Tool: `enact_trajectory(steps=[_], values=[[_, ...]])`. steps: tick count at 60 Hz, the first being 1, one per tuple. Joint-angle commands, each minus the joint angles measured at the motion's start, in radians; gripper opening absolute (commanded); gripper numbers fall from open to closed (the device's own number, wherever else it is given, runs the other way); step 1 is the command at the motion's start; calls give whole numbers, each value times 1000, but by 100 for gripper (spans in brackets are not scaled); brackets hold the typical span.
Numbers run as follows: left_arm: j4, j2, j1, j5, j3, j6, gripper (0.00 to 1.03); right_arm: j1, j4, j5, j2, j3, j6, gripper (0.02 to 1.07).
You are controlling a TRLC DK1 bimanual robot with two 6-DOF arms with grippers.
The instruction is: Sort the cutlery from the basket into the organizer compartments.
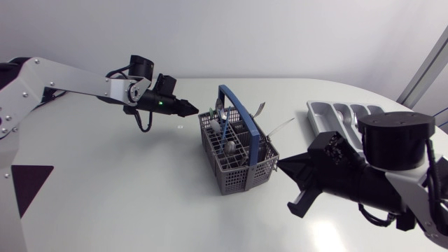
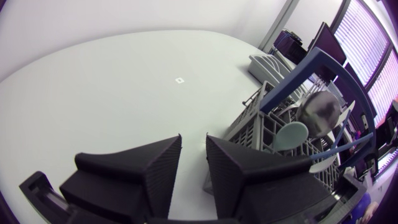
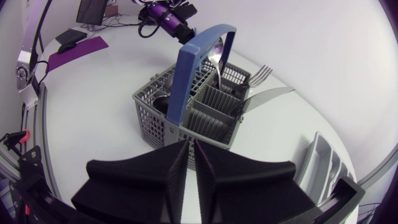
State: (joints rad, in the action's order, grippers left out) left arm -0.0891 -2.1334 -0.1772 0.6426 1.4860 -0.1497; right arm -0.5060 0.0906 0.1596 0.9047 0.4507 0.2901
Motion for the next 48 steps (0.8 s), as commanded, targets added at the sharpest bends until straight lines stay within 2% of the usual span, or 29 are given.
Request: enact_trajectory(steps=[1,6,14,18,29,48], values=[[-47,-66,-1,42,89,27,25,9,-25,15,45,-35,26,12],[-81,-100,-1,71,138,27,25,7,-48,20,102,-40,34,12],[-147,-140,-1,183,186,6,23,23,-127,11,224,-33,37,12],[-178,-140,-4,212,183,-30,23,44,-164,9,270,-24,37,12],[-264,-105,-4,246,135,-143,22,64,-215,4,332,9,34,12],[-302,24,-2,296,-53,-292,22,90,-305,-17,431,69,15,12]])
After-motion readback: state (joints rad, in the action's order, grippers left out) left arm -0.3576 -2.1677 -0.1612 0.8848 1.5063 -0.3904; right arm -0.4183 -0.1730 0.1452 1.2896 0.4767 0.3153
